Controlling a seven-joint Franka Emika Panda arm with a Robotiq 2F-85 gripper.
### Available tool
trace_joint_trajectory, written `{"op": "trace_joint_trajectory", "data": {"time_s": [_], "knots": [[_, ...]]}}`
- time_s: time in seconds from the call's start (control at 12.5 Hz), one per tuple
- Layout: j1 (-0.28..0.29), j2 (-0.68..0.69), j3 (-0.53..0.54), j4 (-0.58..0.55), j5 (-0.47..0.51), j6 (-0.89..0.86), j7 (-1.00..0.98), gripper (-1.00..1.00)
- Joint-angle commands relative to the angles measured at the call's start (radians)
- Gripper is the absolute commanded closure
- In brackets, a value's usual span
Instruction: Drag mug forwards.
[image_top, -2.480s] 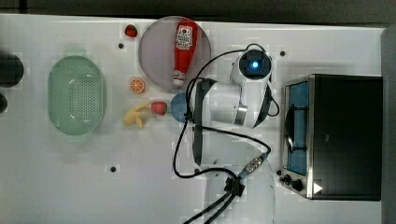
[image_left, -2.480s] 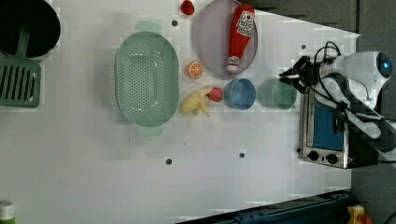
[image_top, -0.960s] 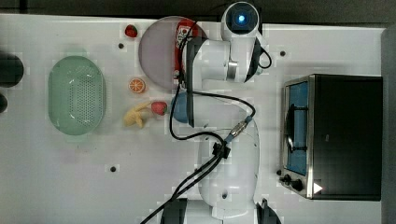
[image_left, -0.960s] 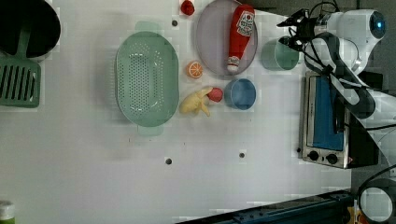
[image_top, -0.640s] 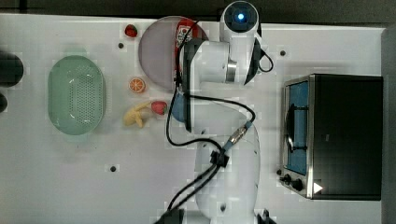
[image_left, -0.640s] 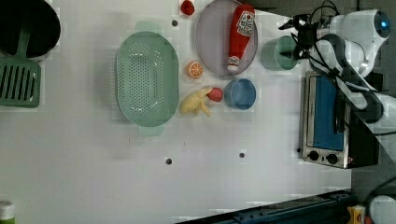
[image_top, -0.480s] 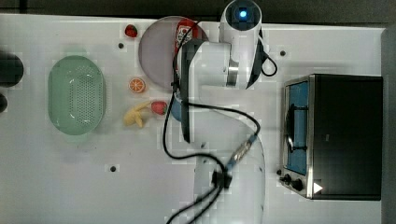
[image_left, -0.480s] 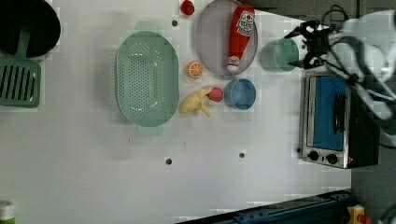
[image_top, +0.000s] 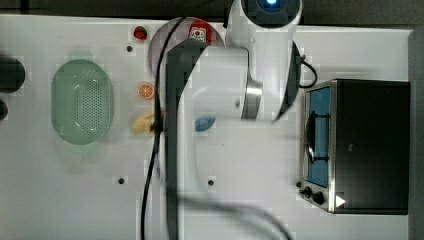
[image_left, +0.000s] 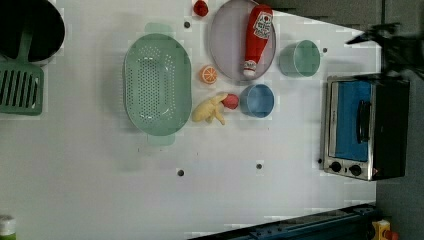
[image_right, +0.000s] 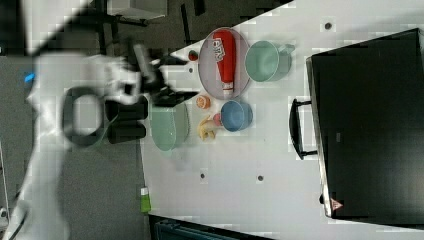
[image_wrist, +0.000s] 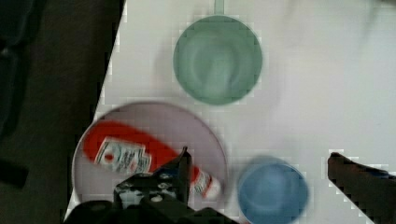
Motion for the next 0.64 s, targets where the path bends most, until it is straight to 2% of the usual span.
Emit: {"op": "trace_joint_trajectory", "data": {"time_s": [0.08,0.24,0.64], "knots": [[-0.005,-0.126,-0.001,-0.096,-0.016,-0.058,-0.298,-1.00],[-0.006,-0.246,-0.003,-0.209,-0.015,-0.059,-0.399,-1.00],[-0.003,-0.536,0.007,-0.481,-0.015,-0.062,-0.400,-1.00]]}}
